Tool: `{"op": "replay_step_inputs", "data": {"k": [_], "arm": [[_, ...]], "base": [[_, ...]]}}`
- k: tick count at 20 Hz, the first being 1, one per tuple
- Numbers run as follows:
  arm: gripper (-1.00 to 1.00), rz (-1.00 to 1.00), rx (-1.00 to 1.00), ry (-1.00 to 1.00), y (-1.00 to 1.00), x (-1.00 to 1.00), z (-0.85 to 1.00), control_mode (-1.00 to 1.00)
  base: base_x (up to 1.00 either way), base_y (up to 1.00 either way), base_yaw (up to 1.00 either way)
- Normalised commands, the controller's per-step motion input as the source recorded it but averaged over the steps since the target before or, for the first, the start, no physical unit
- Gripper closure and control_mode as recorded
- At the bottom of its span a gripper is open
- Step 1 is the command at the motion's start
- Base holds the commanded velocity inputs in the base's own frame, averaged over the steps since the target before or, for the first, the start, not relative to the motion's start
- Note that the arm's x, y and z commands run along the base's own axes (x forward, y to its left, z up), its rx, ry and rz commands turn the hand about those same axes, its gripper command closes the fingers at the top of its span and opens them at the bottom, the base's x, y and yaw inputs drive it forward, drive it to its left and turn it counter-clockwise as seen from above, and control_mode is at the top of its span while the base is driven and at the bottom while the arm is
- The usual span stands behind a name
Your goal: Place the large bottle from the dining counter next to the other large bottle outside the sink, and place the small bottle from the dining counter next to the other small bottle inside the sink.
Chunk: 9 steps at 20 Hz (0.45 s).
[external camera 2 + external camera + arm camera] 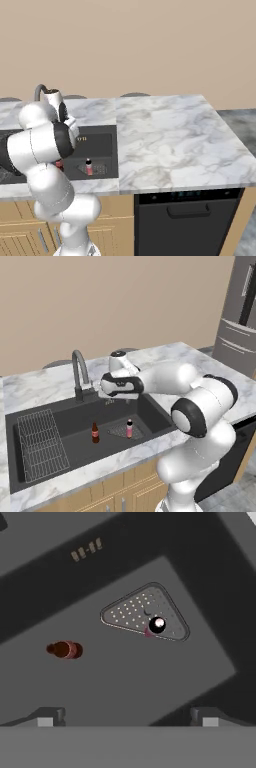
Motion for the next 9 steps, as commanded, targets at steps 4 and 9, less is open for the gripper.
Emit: {"op": "replay_step_inputs", "data": {"k": [4, 9], "arm": [[-1.0, 0.0, 0.0, -0.07, -0.56, -0.3, 0.49, -1.0], [-1.0, 0.0, 0.0, -0.06, -0.26, -0.31, 0.67, -1.0]], "base": [[0.0, 0.0, 0.0], [0.0, 0.0, 0.0]]}}
